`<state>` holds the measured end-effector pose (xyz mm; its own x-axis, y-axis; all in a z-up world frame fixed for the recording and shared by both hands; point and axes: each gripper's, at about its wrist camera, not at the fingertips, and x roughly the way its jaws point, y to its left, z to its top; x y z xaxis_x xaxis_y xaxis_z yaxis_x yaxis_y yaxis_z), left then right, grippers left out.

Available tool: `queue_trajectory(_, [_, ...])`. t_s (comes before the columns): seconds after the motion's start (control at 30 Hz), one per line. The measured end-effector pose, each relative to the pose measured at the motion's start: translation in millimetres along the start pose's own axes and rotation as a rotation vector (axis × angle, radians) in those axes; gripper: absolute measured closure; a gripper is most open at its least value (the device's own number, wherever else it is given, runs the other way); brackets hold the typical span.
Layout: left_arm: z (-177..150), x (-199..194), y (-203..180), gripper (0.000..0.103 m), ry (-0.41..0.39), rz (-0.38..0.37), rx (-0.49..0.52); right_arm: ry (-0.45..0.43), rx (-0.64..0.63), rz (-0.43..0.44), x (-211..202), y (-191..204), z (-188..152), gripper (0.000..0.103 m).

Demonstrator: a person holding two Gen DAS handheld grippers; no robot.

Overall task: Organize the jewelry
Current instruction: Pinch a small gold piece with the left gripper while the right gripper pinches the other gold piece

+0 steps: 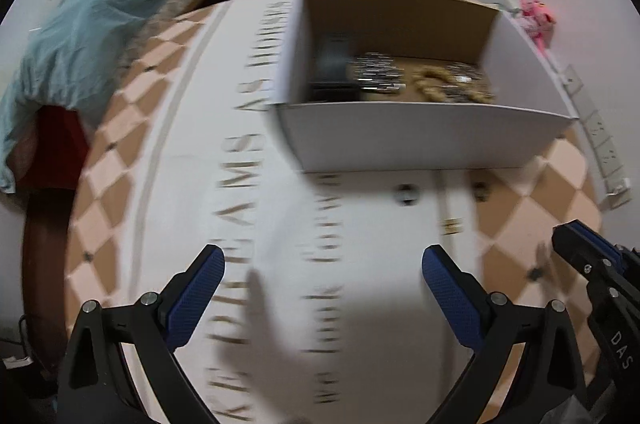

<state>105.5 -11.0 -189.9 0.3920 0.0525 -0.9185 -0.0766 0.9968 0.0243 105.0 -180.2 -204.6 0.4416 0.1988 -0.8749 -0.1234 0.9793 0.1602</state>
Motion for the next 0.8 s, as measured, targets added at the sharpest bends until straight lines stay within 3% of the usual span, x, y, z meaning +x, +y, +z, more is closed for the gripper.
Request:
queue_trajectory(0.17, [4.8, 7.5, -31.5, 0.004, 0.012, -0.048, 0.025, 0.001, 0.062, -0.023, -1.6, -25.4, -3.5, 0.091])
queue_trajectory(0.23, [6.4, 9.2, -40.5, 0.015, 0.006, -0.050, 0.039, 0.001, 0.077, -0.027, -1.3, -30.4, -4.5, 0.091])
queue_trajectory(0.4, [8.5, 13.0, -49.1, 0.062, 0.007, -0.077, 0.050, -0.005, 0.092, -0.028, -3.1, -36.6, -5.1, 0.090])
queue_trajectory(0.57, [11.7, 13.7, -50.5, 0.090, -0.006, -0.089, 0.067, -0.012, 0.099, -0.030, -4.4, -37.7, -3.3, 0.090])
queue_trajectory(0.8, [8.2, 11.5, -48.0, 0.094, -0.002, -0.132, 0.054, -0.032, 0.117, -0.023, -12.4, -39.9, 0.1, 0.090])
